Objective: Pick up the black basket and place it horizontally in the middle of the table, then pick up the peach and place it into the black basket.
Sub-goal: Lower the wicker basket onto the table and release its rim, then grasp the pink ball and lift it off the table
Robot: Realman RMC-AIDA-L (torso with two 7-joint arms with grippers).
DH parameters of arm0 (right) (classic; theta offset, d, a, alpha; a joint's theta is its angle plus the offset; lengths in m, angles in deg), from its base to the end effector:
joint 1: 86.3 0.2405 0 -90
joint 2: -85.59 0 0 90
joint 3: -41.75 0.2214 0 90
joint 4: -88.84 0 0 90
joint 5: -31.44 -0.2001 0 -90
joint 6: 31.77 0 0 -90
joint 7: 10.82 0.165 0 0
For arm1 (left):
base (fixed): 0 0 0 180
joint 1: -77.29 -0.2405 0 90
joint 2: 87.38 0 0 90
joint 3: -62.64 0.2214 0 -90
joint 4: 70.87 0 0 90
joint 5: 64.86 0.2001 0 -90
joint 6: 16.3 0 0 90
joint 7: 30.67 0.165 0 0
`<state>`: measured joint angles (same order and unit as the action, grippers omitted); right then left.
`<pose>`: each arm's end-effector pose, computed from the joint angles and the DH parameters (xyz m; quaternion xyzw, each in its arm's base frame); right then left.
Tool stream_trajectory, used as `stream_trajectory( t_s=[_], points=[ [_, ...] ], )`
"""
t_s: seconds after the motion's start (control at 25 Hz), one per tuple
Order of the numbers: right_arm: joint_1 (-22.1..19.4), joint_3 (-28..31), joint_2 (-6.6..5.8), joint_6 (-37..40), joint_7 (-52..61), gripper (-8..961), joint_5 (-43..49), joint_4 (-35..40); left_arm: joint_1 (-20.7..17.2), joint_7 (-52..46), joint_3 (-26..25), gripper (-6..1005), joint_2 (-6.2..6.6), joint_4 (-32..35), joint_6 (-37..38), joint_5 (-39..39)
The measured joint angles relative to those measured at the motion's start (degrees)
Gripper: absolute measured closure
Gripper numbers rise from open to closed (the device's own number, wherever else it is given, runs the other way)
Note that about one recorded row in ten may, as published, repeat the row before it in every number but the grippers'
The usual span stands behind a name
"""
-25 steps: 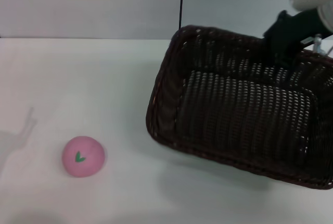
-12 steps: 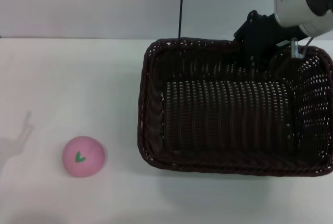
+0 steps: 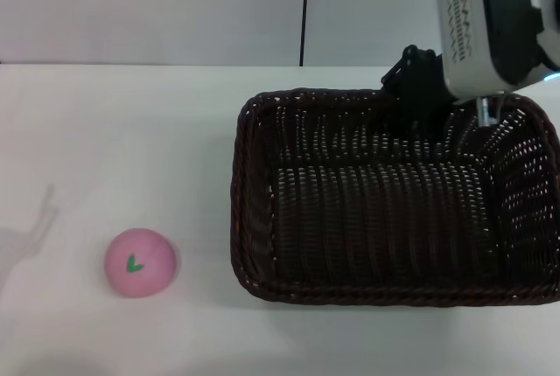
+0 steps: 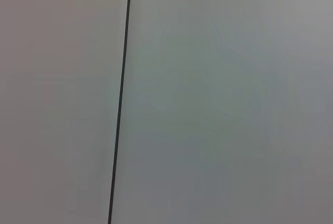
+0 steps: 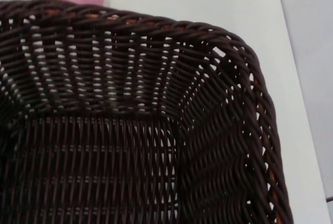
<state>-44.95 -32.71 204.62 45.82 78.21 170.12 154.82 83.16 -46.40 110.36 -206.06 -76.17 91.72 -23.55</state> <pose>0.1352 0.3699 -0.0179 -0.9744 -0.1335 -0.1264 0.1291 -0.3140 0.1794 0.0517 -0.6320 -0.1671 -0.4024 0.6409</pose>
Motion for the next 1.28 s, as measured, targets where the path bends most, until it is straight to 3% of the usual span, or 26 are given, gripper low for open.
stream_trajectory(
  t_s=[0.32,0.52,0.64,0.68,0.72,0.84,0.88,0.92,0.96,1.0,1.08,1.12,1.16,1.28],
  points=[
    [-2.9,-1.4,0.08,-0.7,0.5,575,-1.5,4.6,-0.3,0.0,0.0,287,0.12,-0.1,0.0,0.0],
    [-7.2,-0.7,-0.1,0.3,1.0,502,-4.6,10.9,-0.4,-0.3,0.2,292,0.37,0.0,0.0,0.0],
    [-11.4,0.7,-0.08,2.4,2.2,502,-8.8,16.3,-0.8,-1.8,3.6,295,1.05,1.8,-0.4,0.0],
    [-15.6,2.5,-0.09,3.7,2.6,502,-14.4,19.7,-1.4,-2.8,6.9,295,1.81,3.4,-1.0,0.1],
    [-15.6,2.5,-0.09,3.7,2.6,502,-14.4,19.7,-1.4,-2.8,6.9,296,1.81,3.4,-1.0,0.1],
    [-22.7,6.8,0.12,3.7,2.2,502,-26.4,21.6,-2.1,-5.0,13.8,299,3.8,6.4,-2.5,0.1],
    [-27.1,10.4,0.11,3.9,1.0,502,-36.6,19.5,-2.3,-6.2,16.2,300,4.67,7.3,-3.0,0.1],
    [-27.1,10.4,0.11,3.9,1.0,502,-36.6,19.5,-2.4,-7.6,18.3,301,5.5,8.1,-3.7,0.1],
    [-30.7,13.4,0.01,4.5,-1.7,502,-47.3,15.4,-2.5,-9.9,22.8,302,6.93,9.6,-4.7,0.1],
    [-30.7,13.4,0.01,4.5,-1.7,502,-47.3,15.4,-2.5,-9.9,22.8,303,6.93,9.6,-4.7,0.1],
    [-35.5,15.8,0.0,6.1,-8.5,502,-62.2,7.6,-2.3,-12.0,28.7,304,8.48,11.2,-6.2,0.1],
    [-35.5,15.8,0.0,6.1,-8.5,502,-62.2,7.6,-2.3,-12.0,28.7,305,8.48,11.2,-6.2,0.1],
    [-37.5,17.4,-0.02,8.0,-12.3,502,-69.5,1.9,-2.1,-12.8,30.4,306,8.83,11.5,-7.0,0.3],
    [-38.4,21.1,-0.06,11.8,-14.2,502,-73.7,-4.9,-0.9,-16.4,32.1,309,9.54,12.8,-11.7,6.4]
  ],
)
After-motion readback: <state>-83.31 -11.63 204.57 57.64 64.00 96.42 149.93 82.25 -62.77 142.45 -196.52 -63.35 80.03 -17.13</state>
